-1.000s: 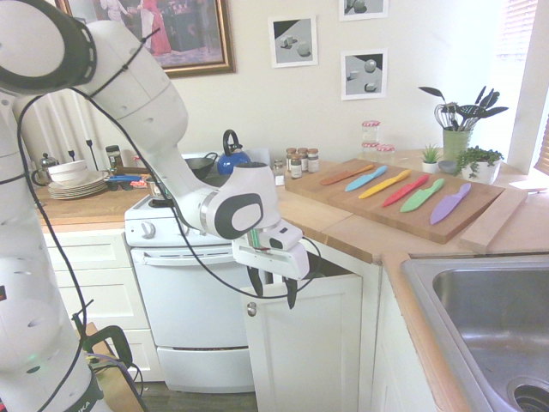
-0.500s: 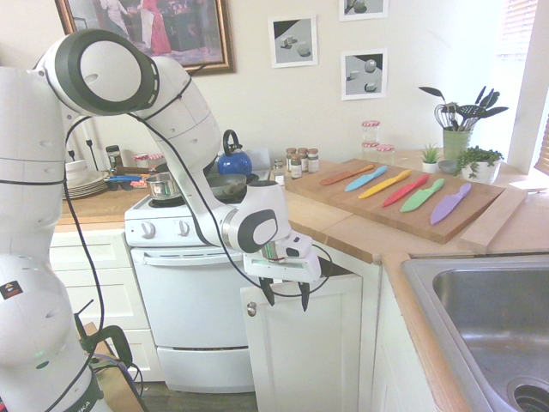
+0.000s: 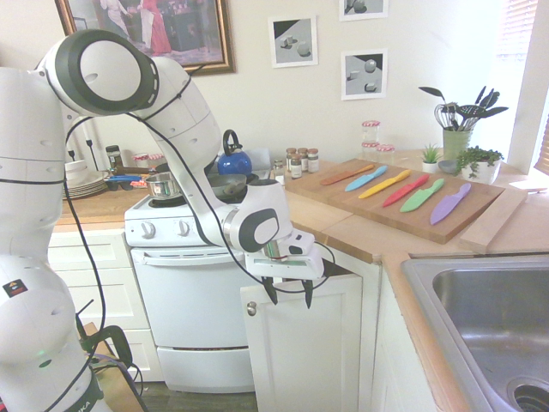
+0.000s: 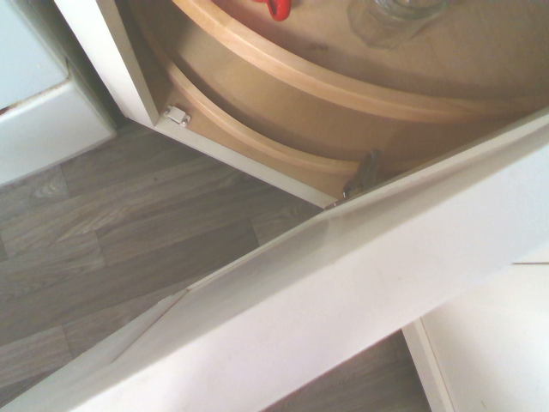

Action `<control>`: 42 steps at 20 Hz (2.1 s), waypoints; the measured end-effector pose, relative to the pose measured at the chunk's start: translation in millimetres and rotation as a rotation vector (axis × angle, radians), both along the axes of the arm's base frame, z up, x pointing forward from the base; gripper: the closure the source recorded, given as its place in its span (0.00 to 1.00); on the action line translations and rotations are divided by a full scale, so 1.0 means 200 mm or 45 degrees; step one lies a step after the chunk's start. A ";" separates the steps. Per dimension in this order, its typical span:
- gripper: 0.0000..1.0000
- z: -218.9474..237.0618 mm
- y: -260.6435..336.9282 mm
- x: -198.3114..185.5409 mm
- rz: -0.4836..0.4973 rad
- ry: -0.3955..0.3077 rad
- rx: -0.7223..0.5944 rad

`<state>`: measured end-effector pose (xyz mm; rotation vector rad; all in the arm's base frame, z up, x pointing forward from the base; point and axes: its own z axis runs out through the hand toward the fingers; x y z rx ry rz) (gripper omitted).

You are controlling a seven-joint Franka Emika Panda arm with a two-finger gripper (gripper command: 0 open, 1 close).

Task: Close the cabinet

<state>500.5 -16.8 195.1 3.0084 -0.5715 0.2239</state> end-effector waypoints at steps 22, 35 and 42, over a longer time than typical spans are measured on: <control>1.00 0.00 -0.04 0.00 0.015 0.007 0.020; 1.00 0.02 0.04 0.03 0.066 0.028 0.007; 1.00 0.00 0.16 0.10 0.030 0.094 0.026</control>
